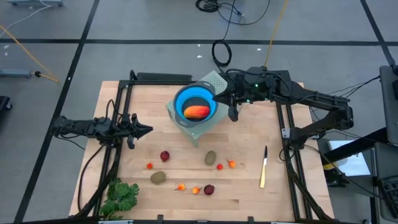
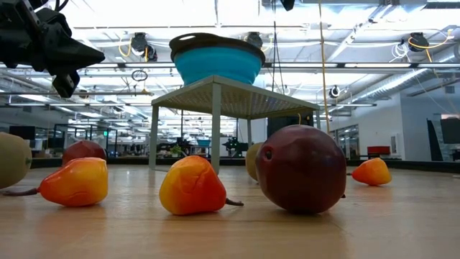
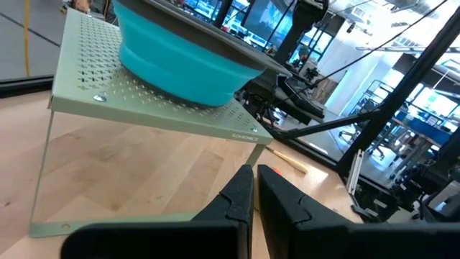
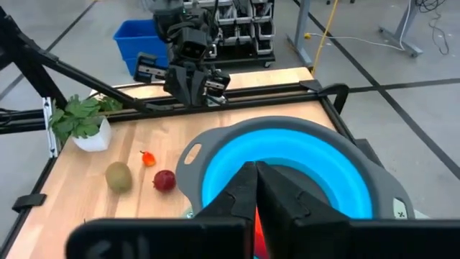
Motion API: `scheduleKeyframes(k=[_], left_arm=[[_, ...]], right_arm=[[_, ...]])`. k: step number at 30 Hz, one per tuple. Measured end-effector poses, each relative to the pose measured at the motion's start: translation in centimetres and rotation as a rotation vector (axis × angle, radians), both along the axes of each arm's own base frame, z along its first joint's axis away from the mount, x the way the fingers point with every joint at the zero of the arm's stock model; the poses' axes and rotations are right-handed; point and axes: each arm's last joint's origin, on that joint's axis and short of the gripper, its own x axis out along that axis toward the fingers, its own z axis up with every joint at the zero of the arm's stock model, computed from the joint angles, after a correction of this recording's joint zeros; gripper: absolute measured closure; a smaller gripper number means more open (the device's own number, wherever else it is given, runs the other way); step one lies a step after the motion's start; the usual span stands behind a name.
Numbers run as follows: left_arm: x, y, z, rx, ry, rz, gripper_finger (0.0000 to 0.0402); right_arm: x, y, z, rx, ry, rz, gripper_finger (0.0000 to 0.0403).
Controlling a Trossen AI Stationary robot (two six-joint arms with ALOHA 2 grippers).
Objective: Pick & Place Fruit
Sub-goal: Put the kiwi into the blue strainer bowl on the shelf
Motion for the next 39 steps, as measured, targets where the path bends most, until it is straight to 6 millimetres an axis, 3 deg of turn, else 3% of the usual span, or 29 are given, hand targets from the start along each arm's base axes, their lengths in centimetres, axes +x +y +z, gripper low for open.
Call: scheduleKeyframes(k=[9,18,29,39], left_arm=[[0.0,0.0,0.0,0.004,0.0,0.0,0.0382],[0.0,0.0,0.0,0.006,0.001,0.0,0.0382],[0.0,0.0,0.0,0.005,0.001,0.0,0.0382],[0.0,0.1,0.1,0.002,-0.014,0.035,0.0382]], right_arm=[[-0.3,1.2,-1.1,0.008,0.1,0.046,0.0402],[-1.1,2.6,-4.4,0.025,0.061,0.083,0.0402],[-5.5,3.6,-8.7,0.13,-0.103,0.11,0.0403],[-10.0,4.1,-10.8,0.169,-0.19,0.098,0.0403]])
